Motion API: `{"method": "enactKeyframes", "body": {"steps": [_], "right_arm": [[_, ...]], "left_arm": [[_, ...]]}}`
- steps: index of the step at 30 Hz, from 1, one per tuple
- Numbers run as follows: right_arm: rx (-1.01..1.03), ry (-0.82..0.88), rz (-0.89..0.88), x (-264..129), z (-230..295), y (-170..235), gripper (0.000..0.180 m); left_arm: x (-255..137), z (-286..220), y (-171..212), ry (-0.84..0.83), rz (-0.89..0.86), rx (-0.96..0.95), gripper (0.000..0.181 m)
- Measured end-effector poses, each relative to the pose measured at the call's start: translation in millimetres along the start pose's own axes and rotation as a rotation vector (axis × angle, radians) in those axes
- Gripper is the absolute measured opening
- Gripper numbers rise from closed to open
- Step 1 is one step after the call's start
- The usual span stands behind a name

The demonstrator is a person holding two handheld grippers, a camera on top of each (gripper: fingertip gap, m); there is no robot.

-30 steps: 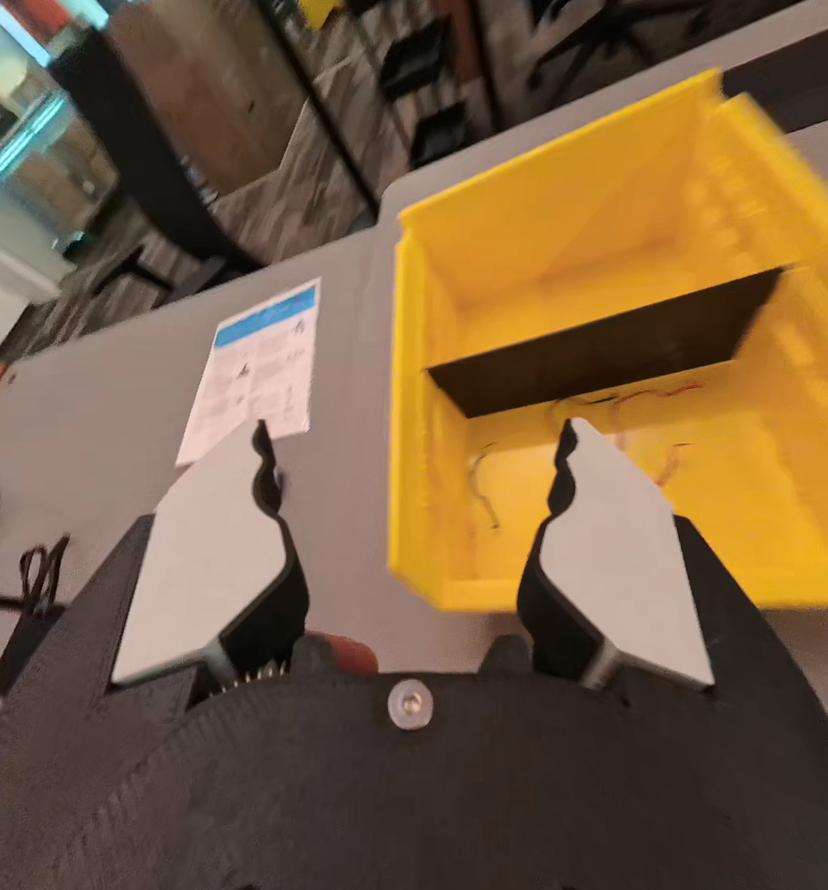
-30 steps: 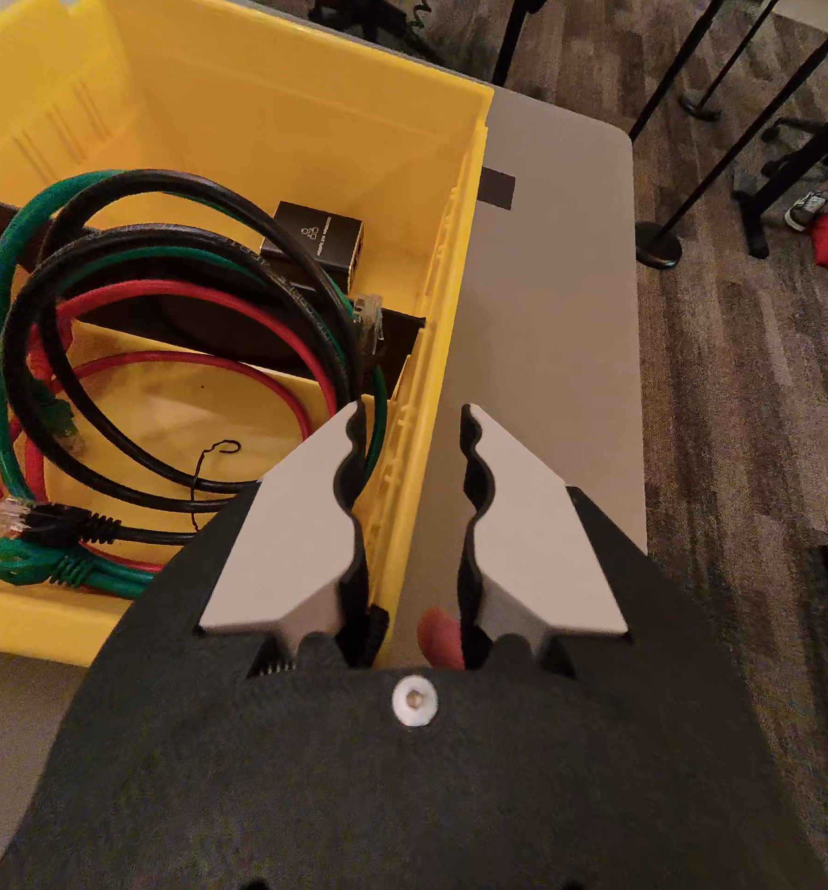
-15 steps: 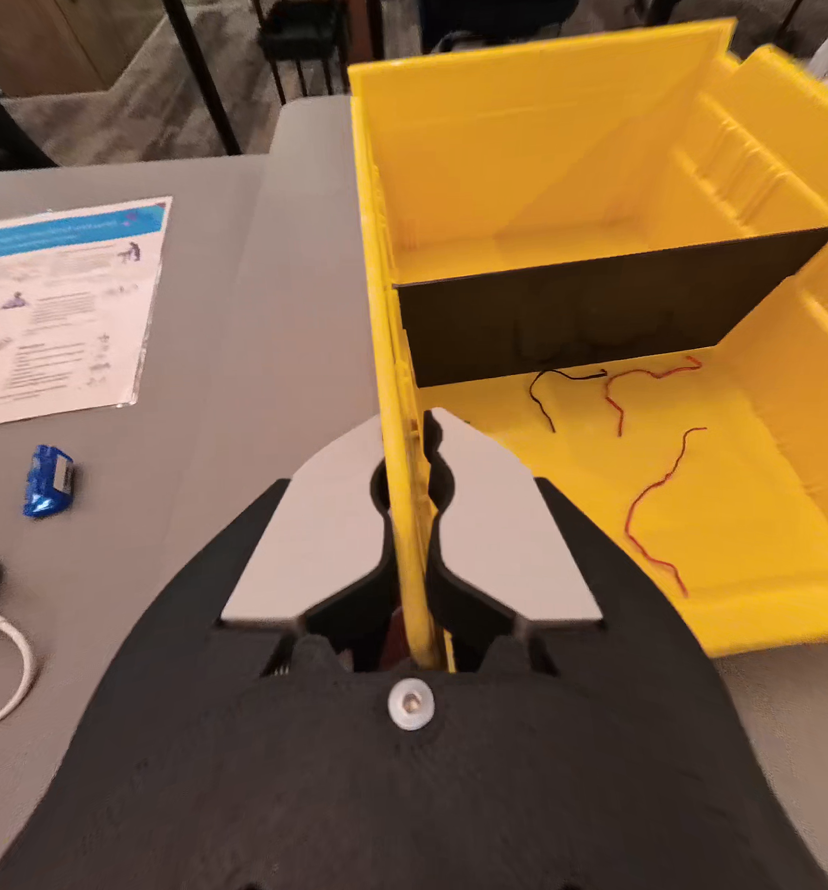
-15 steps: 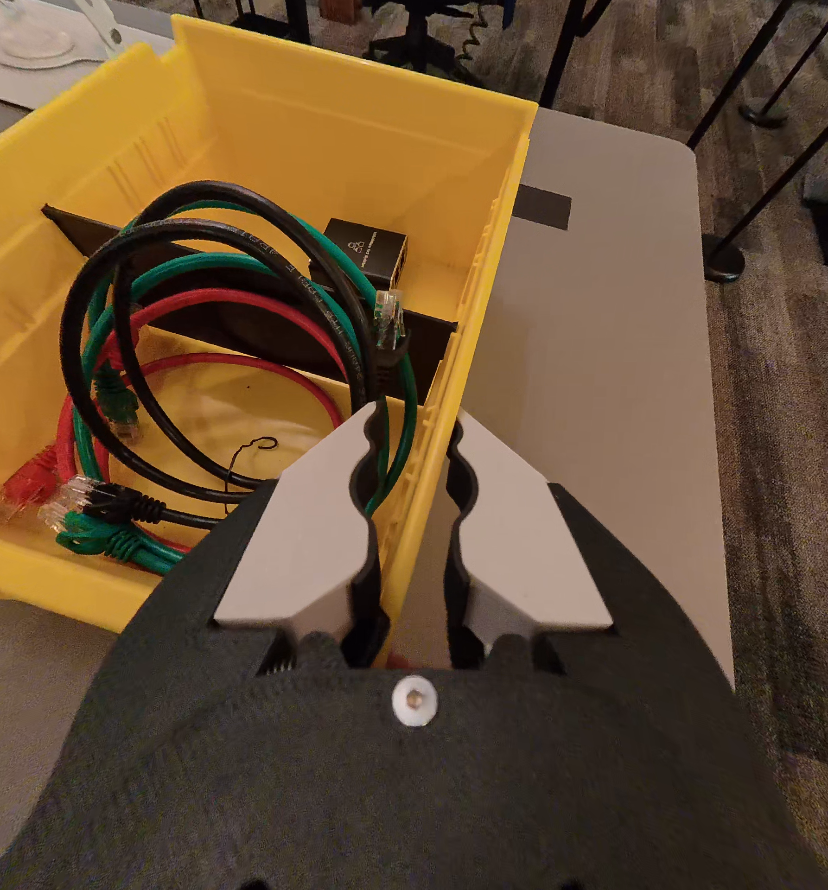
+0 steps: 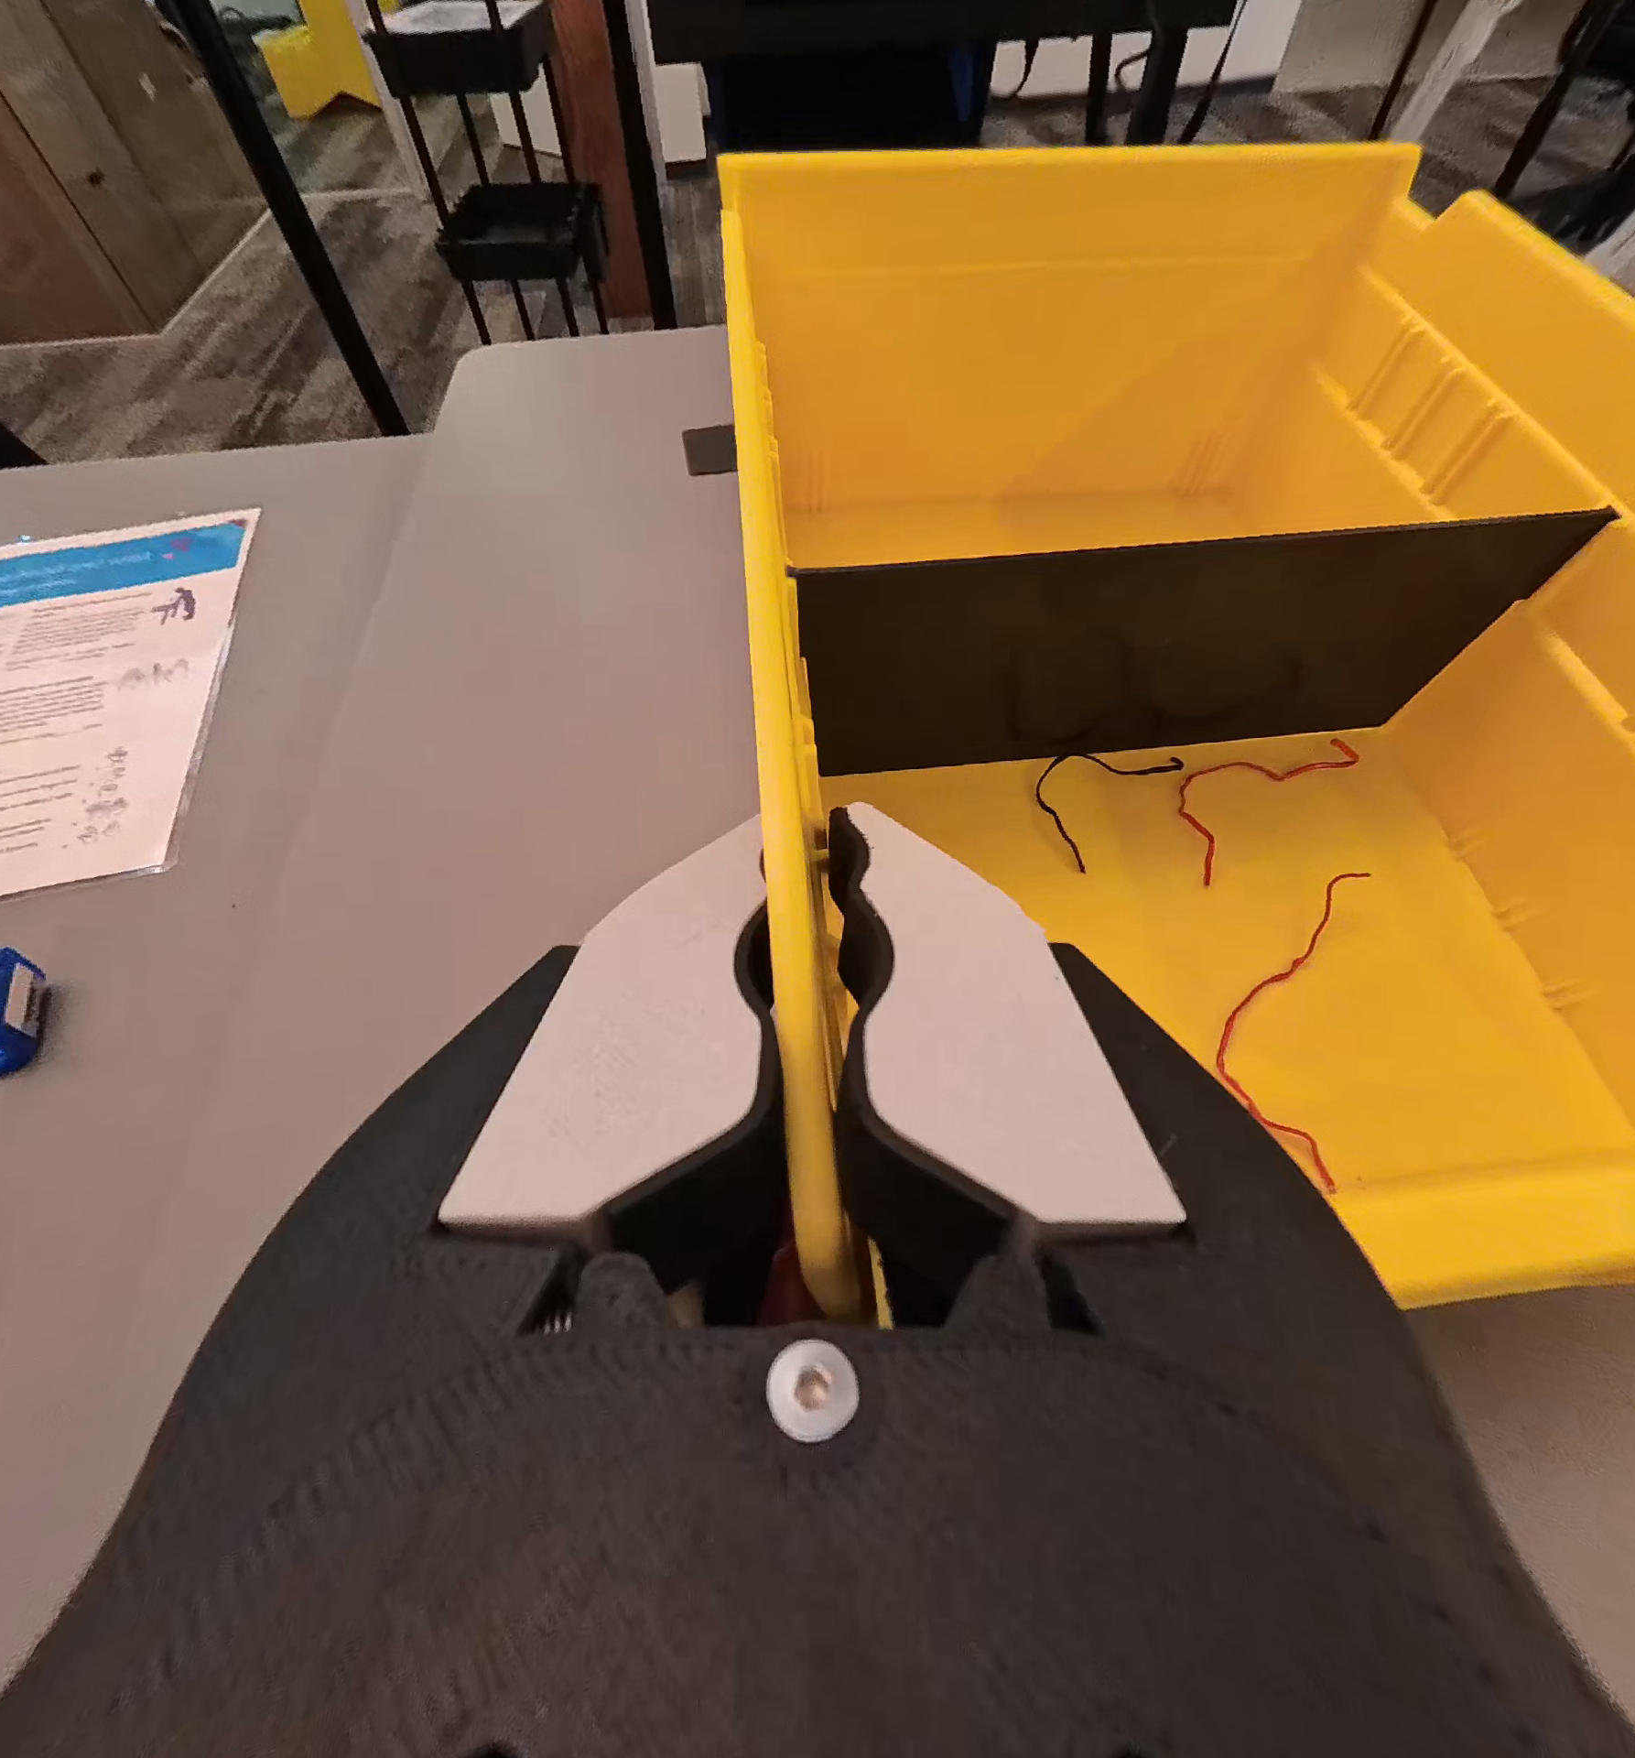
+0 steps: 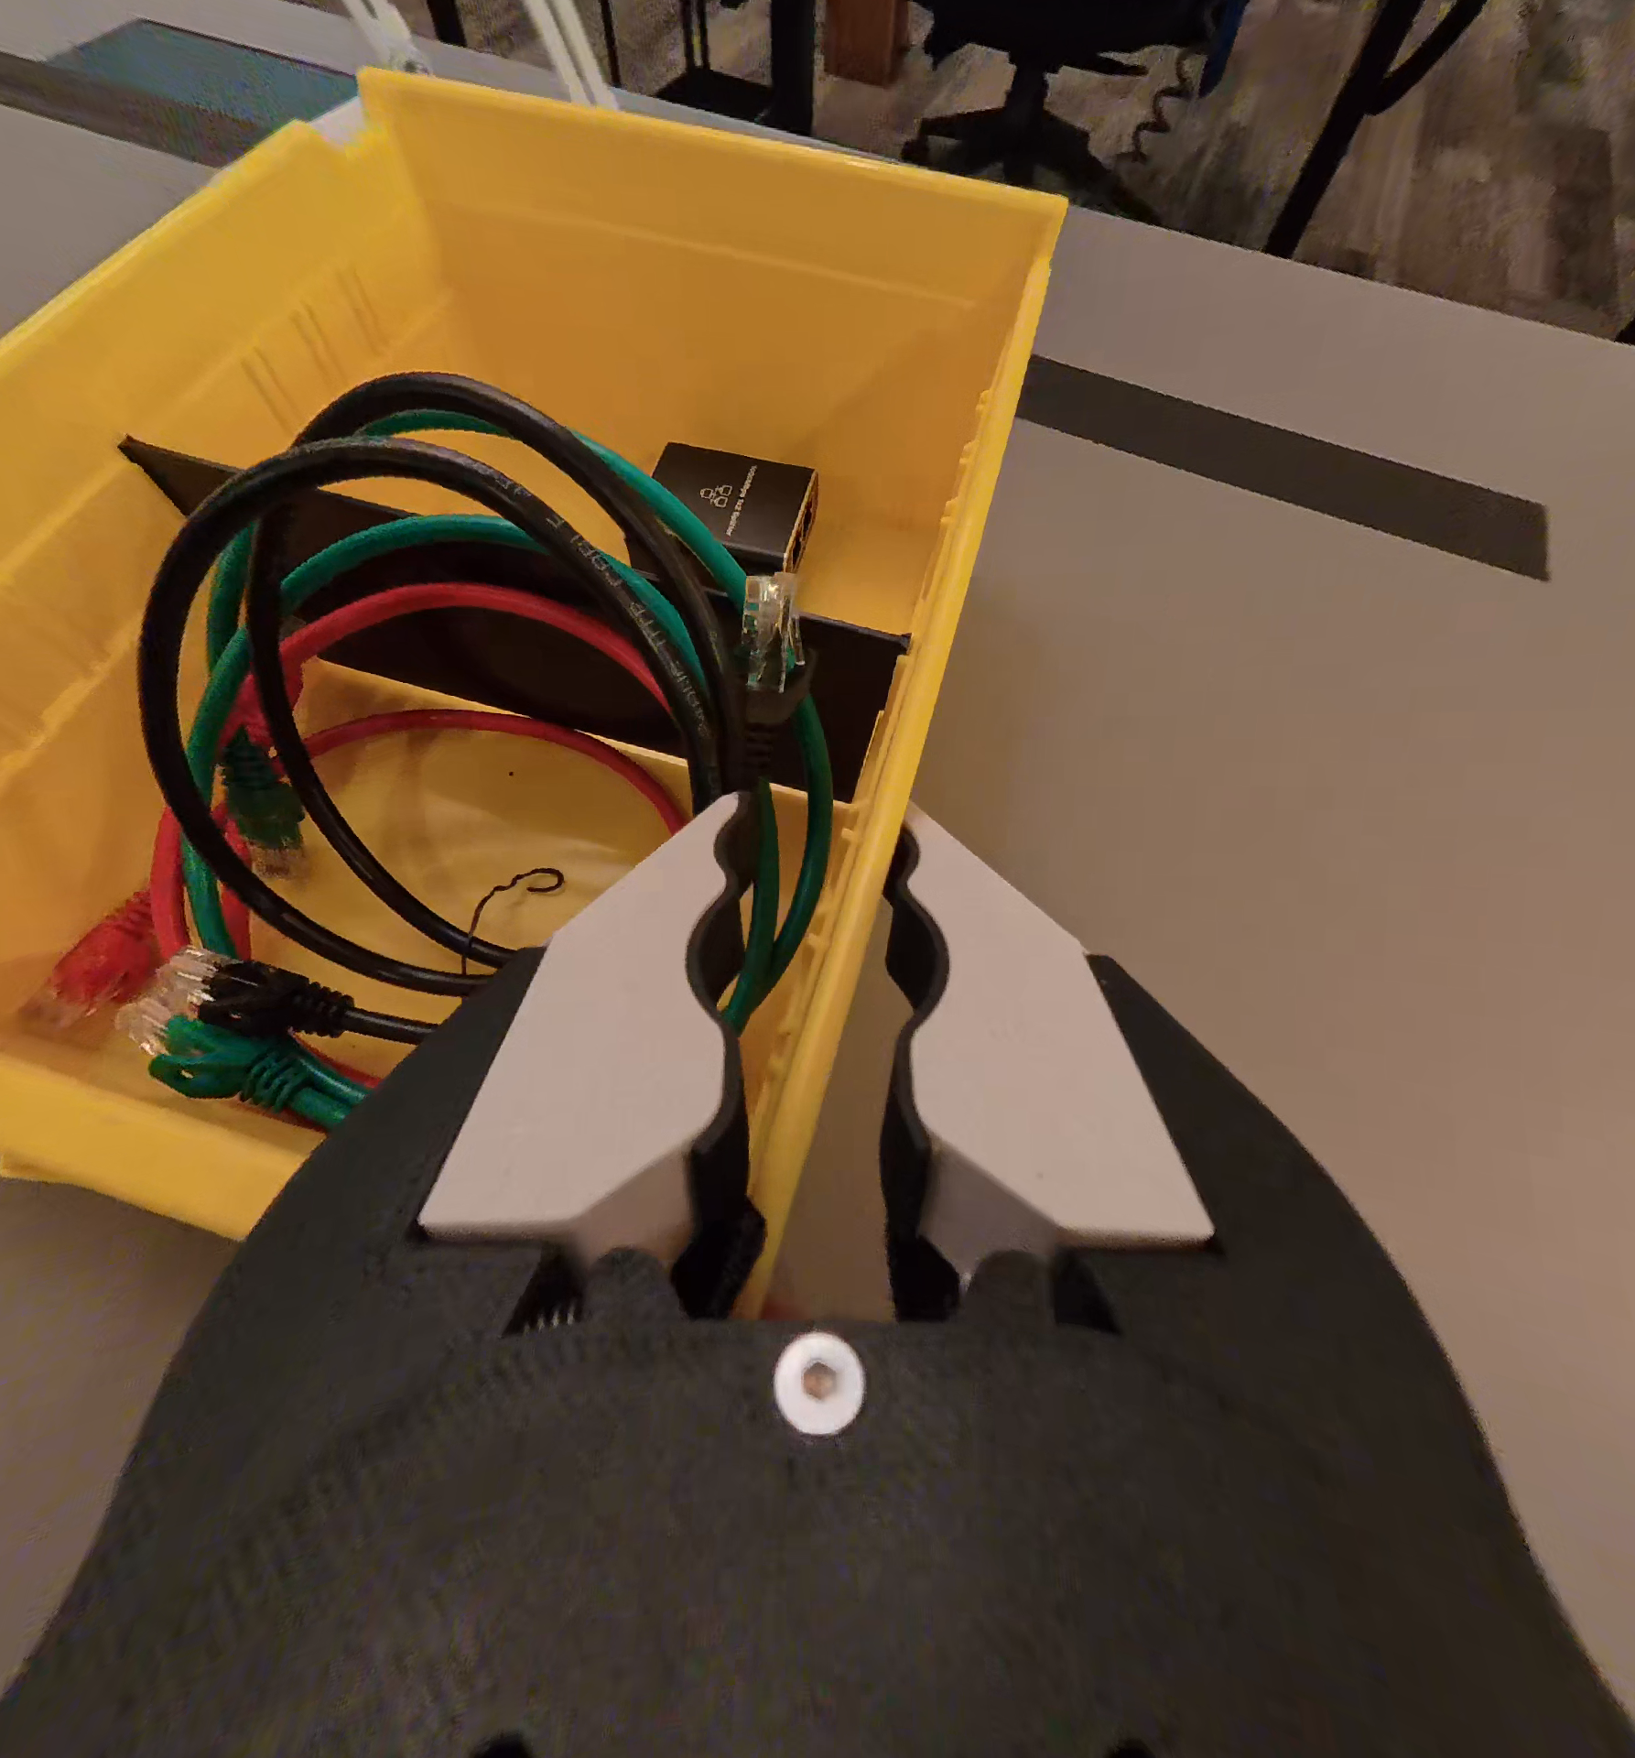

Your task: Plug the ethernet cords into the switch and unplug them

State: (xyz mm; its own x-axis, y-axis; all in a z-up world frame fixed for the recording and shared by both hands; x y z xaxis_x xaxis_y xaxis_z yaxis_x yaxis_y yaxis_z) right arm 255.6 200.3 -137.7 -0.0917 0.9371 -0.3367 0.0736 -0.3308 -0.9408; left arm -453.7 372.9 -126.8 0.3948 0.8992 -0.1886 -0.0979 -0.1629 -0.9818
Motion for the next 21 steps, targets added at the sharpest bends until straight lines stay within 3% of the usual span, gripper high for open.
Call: {"method": "enactKeyframes", "body": {"steps": [4,11,21], "right_arm": [[0.045,-0.072,-0.018,16,55,-8,0.031],[0.153,-0.253,-0.07,46,173,-25,0.067],[0.234,-0.423,-0.131,87,315,-53,0.093]], "left_arm": [[-25,-7,-19,-0.005,-0.062,-0.009,0.005],[-61,-16,-63,-0.019,-0.19,-0.03,0.005],[-68,-46,-115,0.091,-0.288,-0.054,0.005]]}}
Point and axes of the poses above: each gripper's, where its closed fingertips meet, x out along the fingers, y out of its underside, z = x × y across the jaws, the point moved 2 cm from there along -x, back along the fingers, and after that the axes turned 12 degrees about -z, right-handed, at the moved point
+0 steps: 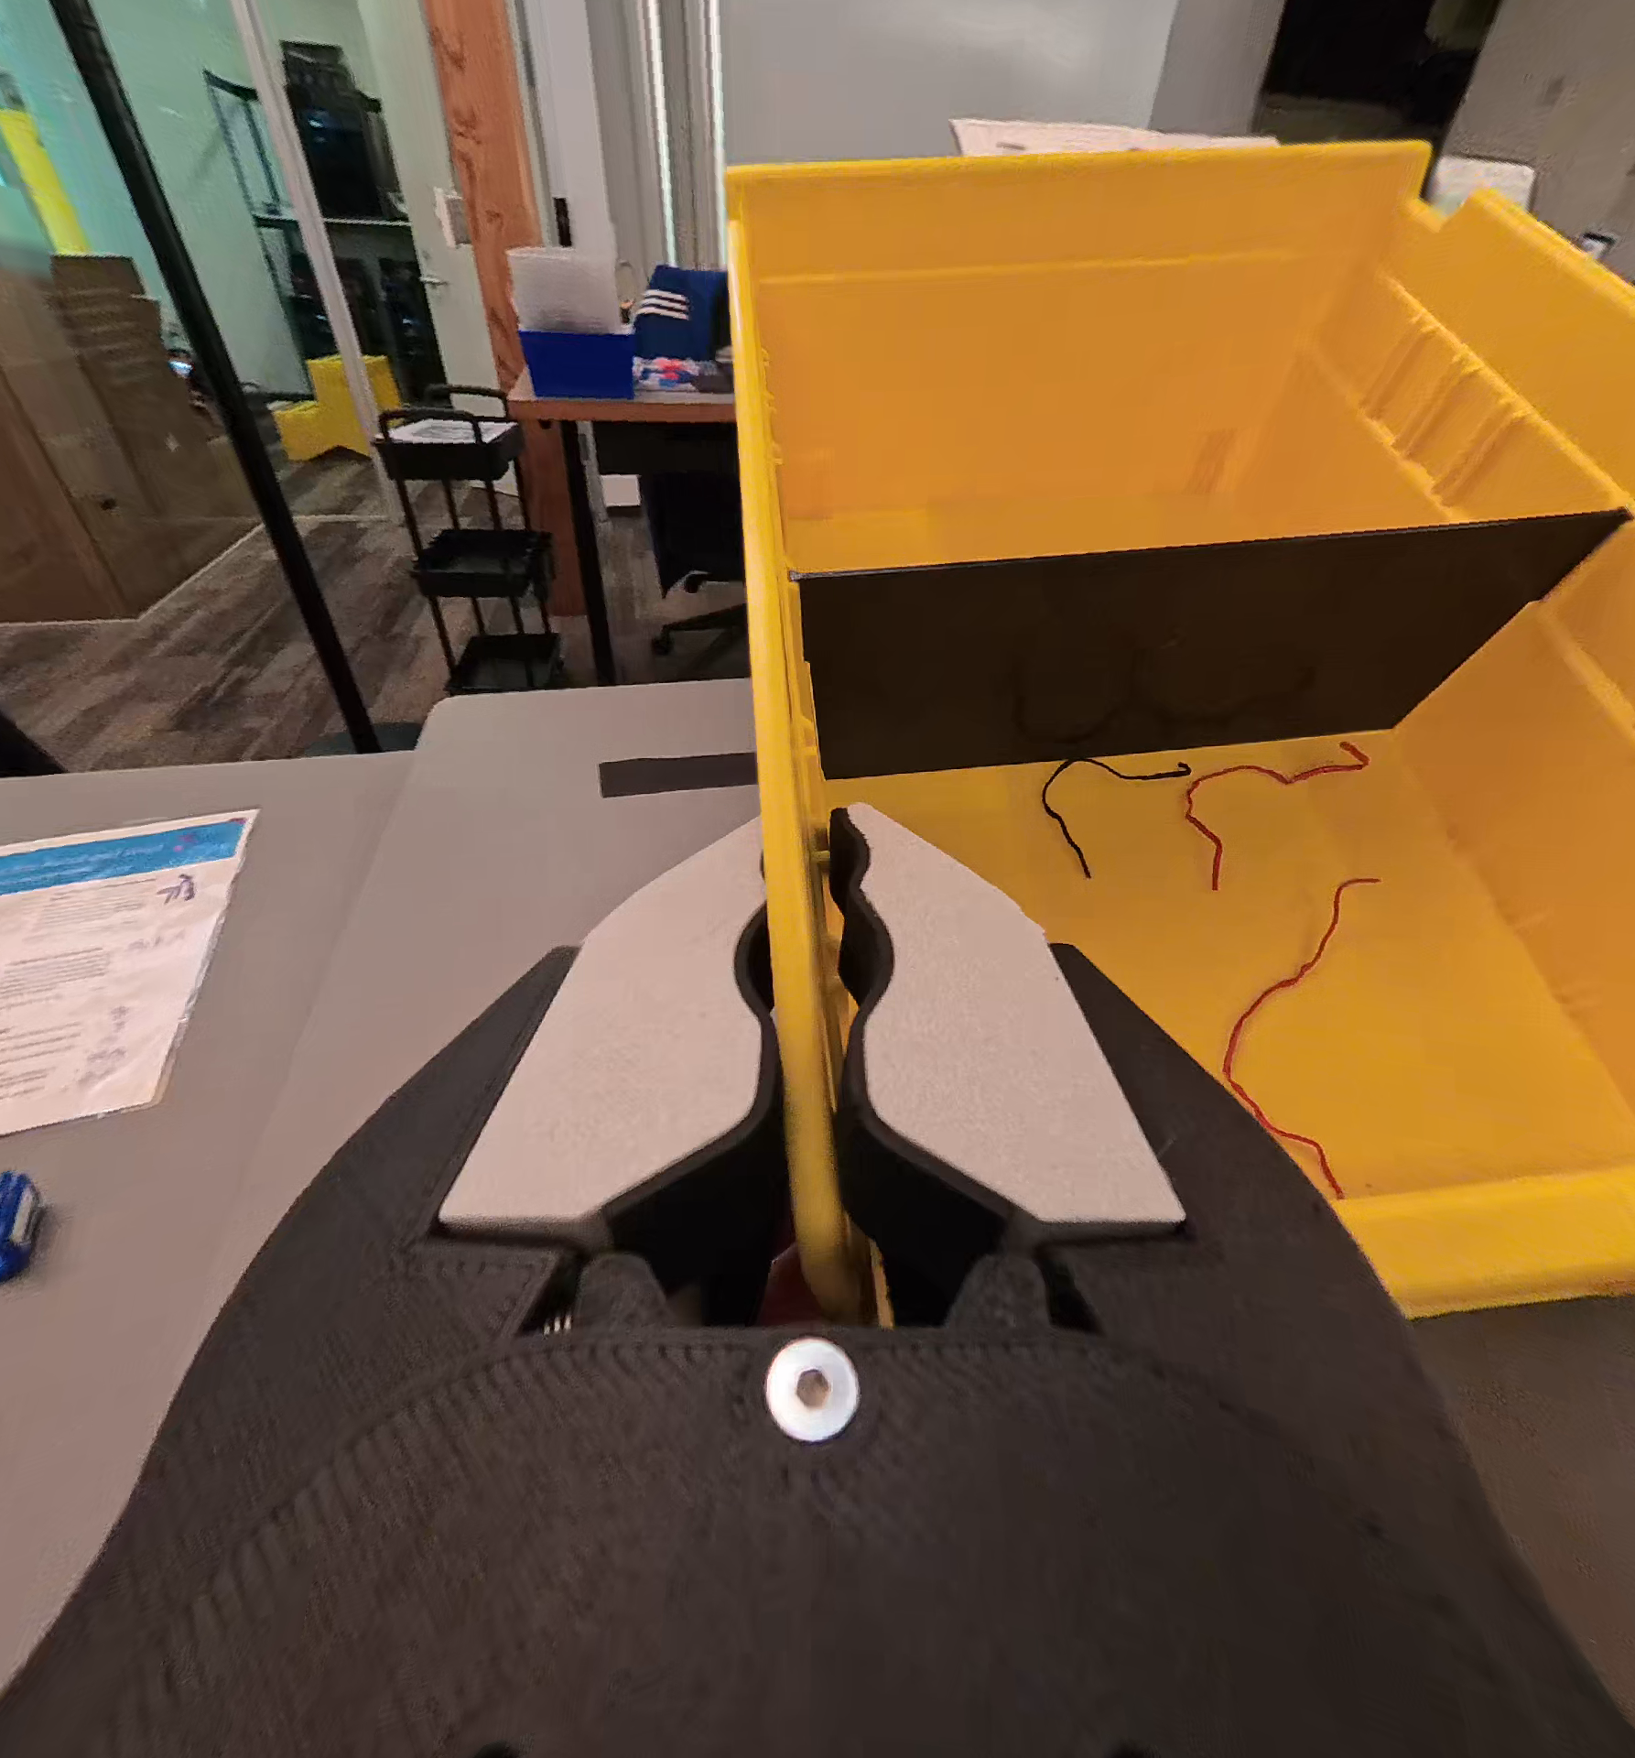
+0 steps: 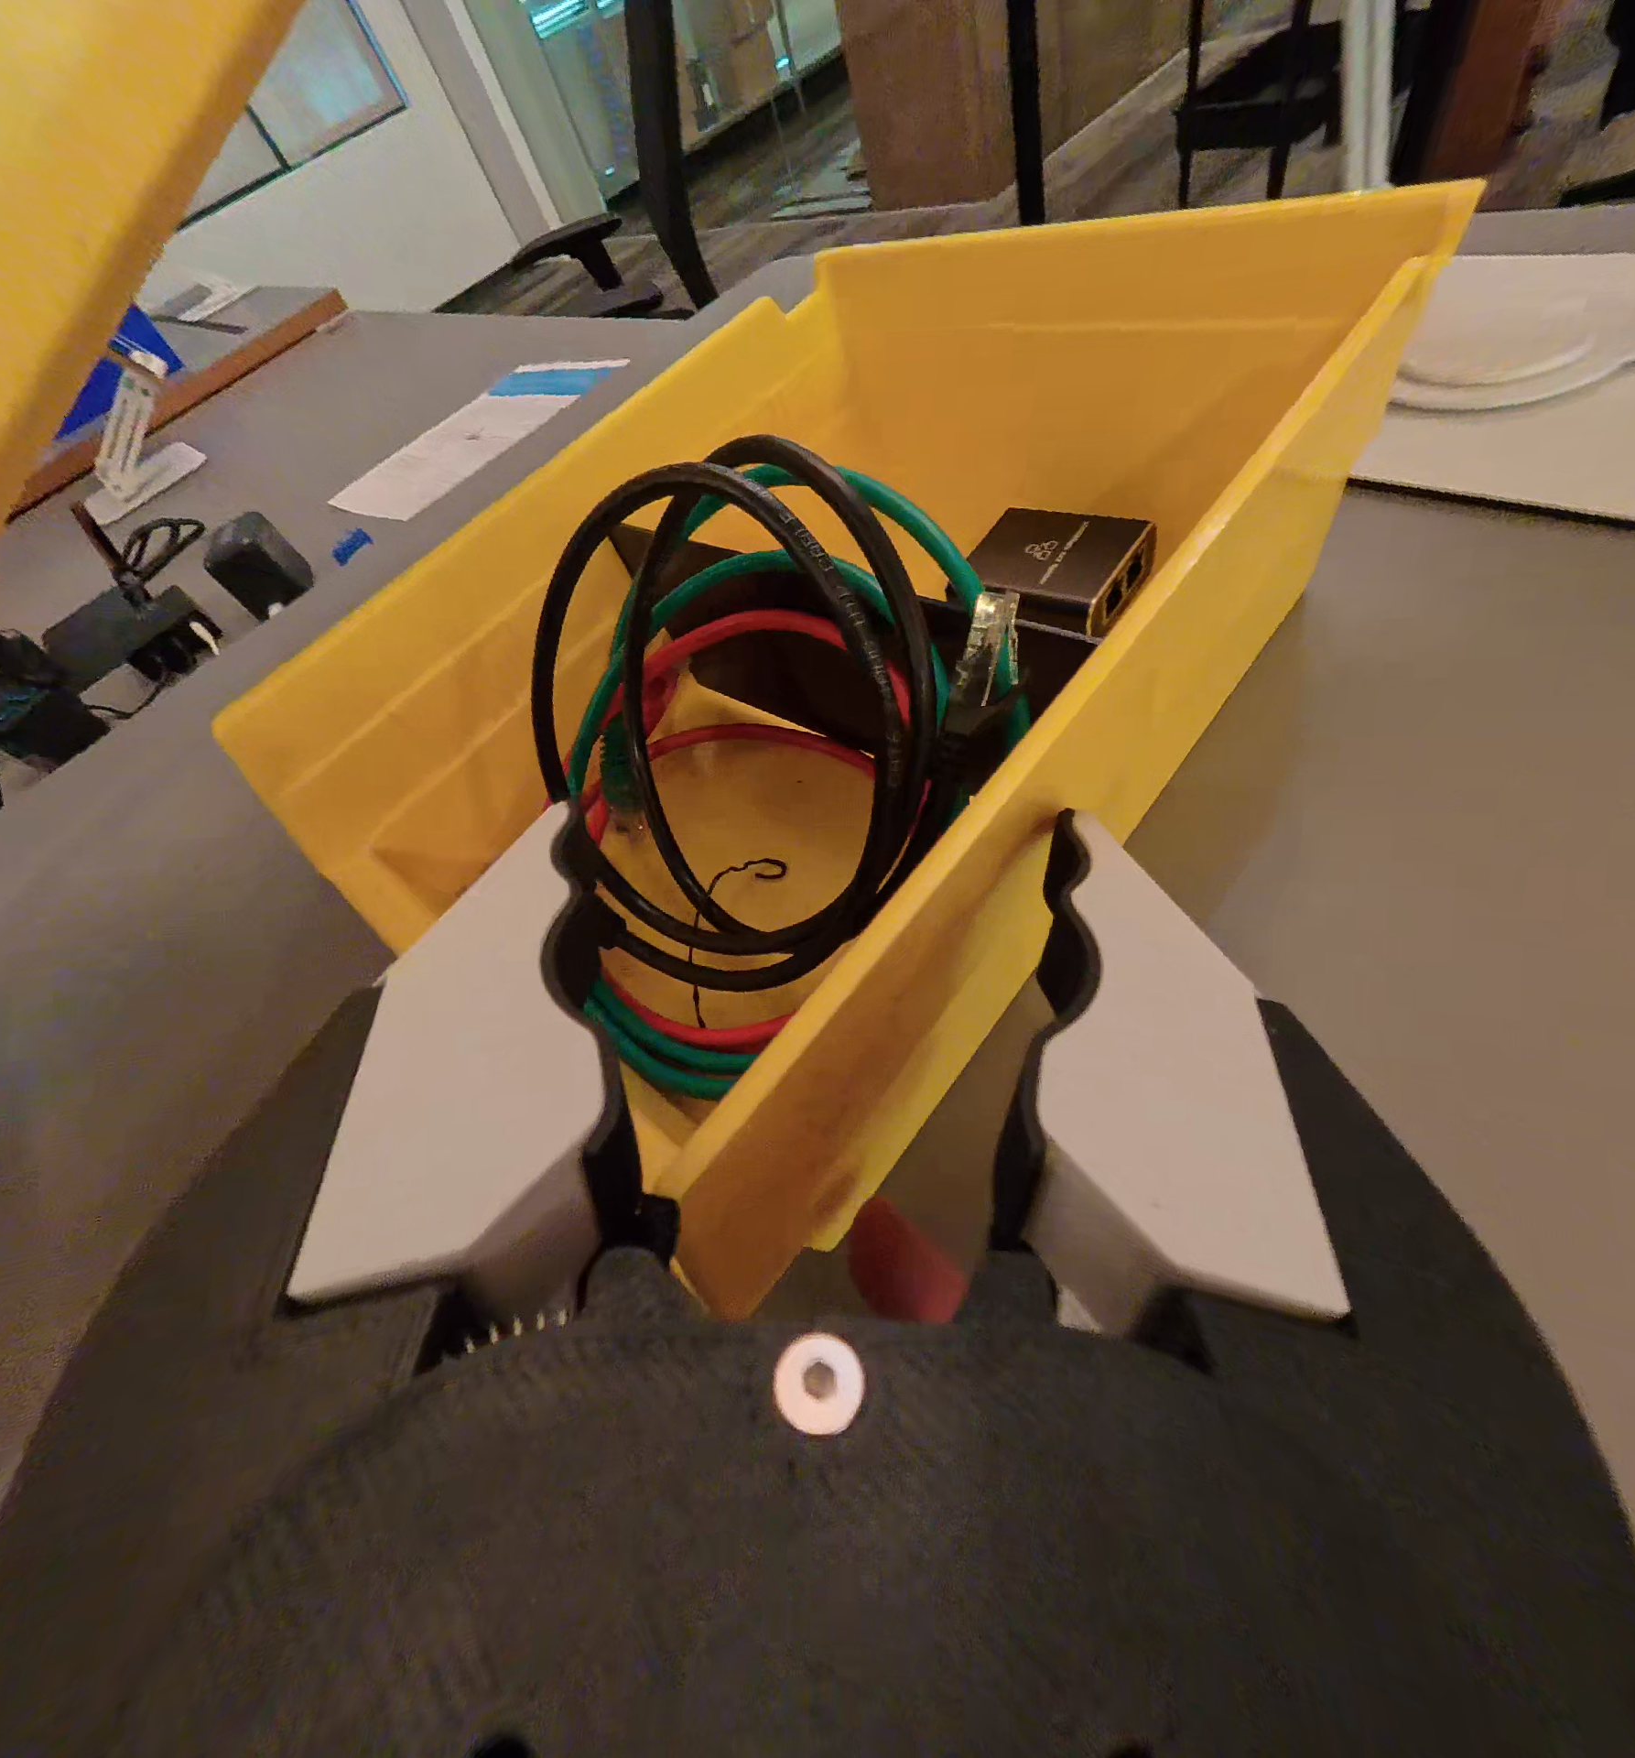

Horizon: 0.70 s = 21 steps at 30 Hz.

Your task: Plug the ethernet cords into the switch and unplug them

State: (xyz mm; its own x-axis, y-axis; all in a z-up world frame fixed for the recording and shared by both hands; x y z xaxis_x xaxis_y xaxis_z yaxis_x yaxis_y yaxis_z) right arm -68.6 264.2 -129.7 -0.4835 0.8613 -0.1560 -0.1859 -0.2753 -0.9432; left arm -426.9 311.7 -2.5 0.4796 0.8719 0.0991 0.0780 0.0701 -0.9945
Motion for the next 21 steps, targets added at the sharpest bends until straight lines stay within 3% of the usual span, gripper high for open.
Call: {"method": "enactKeyframes", "body": {"steps": [6,13,16,21], "right_arm": [[0.039,-0.093,-0.03,53,49,5,0.096],[0.148,-0.345,0.014,105,120,14,0.097],[0.082,-0.343,0.003,104,120,10,0.1],[0.075,-0.219,-0.086,63,61,-32,0.093]], "left_arm": [[10,-17,4,0.048,0.019,0.005,0.005],[10,-27,-12,0.053,0.005,0.037,0.005],[13,-35,-14,0.06,-0.001,0.032,0.005],[26,-70,-12,0.124,0.008,0.033,0.005]]}}
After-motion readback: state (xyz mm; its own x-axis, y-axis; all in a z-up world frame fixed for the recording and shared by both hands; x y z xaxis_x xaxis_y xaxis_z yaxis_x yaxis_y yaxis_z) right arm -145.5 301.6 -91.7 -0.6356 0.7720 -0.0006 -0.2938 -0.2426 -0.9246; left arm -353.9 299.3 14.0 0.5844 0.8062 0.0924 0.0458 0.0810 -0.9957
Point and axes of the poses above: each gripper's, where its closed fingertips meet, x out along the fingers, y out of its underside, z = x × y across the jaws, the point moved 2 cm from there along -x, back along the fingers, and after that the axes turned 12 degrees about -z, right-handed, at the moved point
